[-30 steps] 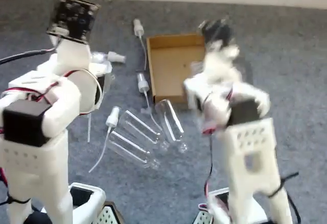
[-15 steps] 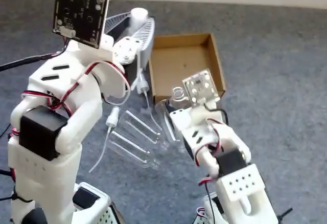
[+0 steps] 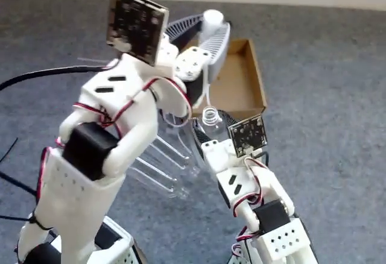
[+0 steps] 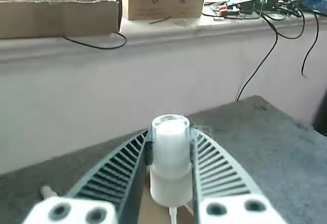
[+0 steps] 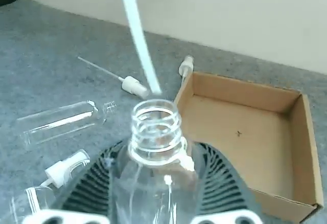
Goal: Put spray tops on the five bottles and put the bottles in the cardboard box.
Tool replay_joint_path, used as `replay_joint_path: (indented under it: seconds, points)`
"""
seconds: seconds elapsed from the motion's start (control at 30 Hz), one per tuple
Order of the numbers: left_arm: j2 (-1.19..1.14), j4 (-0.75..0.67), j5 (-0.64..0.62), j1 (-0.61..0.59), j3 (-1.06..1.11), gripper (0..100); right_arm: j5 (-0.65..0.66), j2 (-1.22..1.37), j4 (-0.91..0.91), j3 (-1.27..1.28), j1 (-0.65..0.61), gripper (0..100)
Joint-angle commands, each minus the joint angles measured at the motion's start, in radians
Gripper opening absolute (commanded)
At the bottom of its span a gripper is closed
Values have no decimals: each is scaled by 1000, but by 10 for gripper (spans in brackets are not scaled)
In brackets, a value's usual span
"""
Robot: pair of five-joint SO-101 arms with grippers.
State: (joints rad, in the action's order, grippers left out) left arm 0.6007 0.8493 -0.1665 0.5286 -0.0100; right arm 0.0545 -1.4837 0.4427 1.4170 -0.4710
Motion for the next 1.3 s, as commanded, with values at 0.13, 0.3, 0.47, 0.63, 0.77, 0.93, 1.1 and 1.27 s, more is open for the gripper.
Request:
replay_joint_path:
  seconds: [0.13, 0.3, 0.47, 0.63, 0.77, 0.93, 1.1, 1.27]
  points:
    - [21, -37, -5, 12, 79, 7, -17, -18, -25, -13, -8, 3]
    - [27, -32, -9, 18, 153, 8, -18, -18, -25, -13, -8, 3]
    - [31, -9, -8, 15, 255, 32, -20, -19, -28, -15, -8, 3]
    - [148, 35, -9, 21, 371, 113, -20, -19, -30, -15, -7, 3]
    - [245, 35, -6, 21, 479, 117, -20, -19, -31, -15, -7, 3]
    - [297, 38, -5, 21, 507, 184, -20, -19, -30, -15, -8, 3]
    - [300, 35, 61, -33, 430, 162, -20, -19, -28, -15, -8, 3]
    - [266, 34, 64, -148, 437, 95, -20, -19, -28, -15, -8, 3]
